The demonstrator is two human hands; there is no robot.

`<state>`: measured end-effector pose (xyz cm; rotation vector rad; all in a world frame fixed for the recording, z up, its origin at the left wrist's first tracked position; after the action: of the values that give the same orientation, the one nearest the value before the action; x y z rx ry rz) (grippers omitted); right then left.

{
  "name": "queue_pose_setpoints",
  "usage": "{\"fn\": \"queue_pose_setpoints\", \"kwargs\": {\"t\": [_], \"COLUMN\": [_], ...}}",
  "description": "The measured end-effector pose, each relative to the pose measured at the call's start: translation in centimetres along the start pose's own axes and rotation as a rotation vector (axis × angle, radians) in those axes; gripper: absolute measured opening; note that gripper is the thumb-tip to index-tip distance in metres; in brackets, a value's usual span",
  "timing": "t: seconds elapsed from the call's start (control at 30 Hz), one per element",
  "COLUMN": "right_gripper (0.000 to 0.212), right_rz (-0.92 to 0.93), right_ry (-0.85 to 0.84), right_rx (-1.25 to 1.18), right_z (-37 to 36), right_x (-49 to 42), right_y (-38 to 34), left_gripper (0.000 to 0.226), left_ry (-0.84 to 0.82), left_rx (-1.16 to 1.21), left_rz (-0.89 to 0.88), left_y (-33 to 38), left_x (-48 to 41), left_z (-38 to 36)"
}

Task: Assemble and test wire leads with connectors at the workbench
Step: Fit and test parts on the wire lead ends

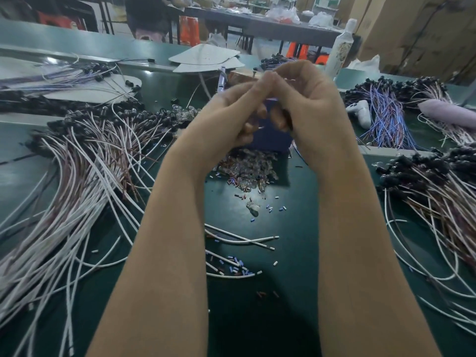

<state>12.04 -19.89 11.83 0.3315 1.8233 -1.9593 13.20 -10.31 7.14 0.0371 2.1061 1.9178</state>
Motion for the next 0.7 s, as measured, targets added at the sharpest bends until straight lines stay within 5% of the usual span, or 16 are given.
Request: {"fn": "queue_pose_setpoints", "kwargs": {"t": [0.37, 0.7], "right_gripper": [0.003, 0.015], "right_rz": [-0.242, -0.122], "right_ry": [0.055, 0.076], "right_rx": [-0.078, 0.183], "right_z": [0.2, -0.3], "right_x": [-0.2, -0.4], "right_y": [4.4, 5.6], "left_gripper": [0.030, 0.034], "left_ry": [0.509, 0.314], "left_rx": [0.051, 0.113], "left_rz": [-0.109, 0.332], "left_y": [0.9, -4.8], "left_x": [1.1, 0.8], "left_z": [4.6, 3.3]}}
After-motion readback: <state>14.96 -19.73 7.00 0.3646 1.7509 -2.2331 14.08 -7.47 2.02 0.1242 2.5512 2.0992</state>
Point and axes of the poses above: each hand's wrist, its own x-axis away from the middle knuckle, its own z-axis out of the back of the hand, y = z × x, the point moved 10 cm from there along -x, towards the middle knuckle, and after that the axes turned 2 degrees about z, right-handed, at the moved point
